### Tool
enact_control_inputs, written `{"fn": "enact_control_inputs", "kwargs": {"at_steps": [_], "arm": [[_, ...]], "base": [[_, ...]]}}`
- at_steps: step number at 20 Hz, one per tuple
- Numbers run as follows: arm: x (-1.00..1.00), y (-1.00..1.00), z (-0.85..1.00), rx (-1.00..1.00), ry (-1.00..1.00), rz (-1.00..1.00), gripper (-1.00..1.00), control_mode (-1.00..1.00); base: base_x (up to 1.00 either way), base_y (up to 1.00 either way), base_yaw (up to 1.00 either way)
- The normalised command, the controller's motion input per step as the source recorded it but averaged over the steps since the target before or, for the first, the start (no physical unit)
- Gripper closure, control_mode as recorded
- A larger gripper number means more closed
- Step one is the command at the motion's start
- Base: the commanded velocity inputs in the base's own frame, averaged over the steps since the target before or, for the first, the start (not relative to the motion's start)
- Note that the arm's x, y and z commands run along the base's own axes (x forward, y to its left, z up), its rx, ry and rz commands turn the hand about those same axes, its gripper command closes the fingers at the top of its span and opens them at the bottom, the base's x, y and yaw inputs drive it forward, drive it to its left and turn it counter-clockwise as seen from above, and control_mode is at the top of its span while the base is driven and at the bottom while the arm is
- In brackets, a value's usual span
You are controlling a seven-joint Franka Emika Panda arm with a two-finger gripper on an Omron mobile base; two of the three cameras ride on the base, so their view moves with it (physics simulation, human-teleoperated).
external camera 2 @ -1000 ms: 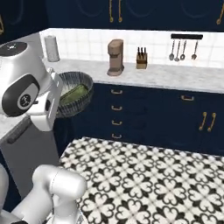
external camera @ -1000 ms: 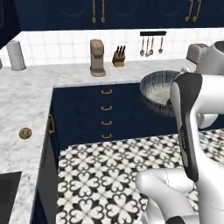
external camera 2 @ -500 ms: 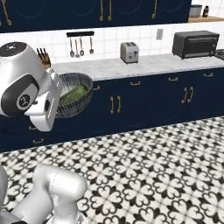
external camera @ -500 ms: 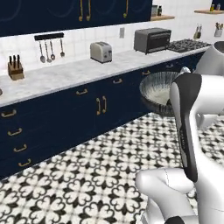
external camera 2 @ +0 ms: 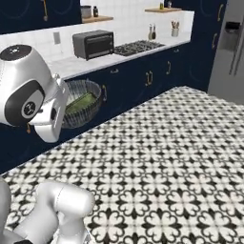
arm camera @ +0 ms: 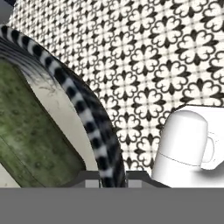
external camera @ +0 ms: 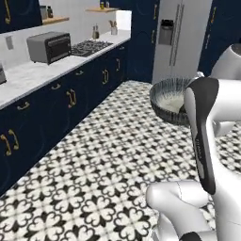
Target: Pick the cucumber from the sink and place it in the bowl. Then pick the bowl and place it in the microwave. Then close the microwave door and press the start button.
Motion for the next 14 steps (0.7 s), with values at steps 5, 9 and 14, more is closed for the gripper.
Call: {"fn": "enact_control_inputs", "kwargs": {"at_steps": [5,9,14], "arm": [[0.0,0.0,0.0,0.0,0.0,0.0,1.0,1.0],[0.0,0.0,0.0,0.0,0.0,0.0,1.0,1.0],[0.0,0.0,0.0,0.0,0.0,0.0,1.0,1.0]], "base": [[0.0,-0.13,-0.94],[0.39,0.0,-0.8],[1.0,-0.58,-0.11]]}}
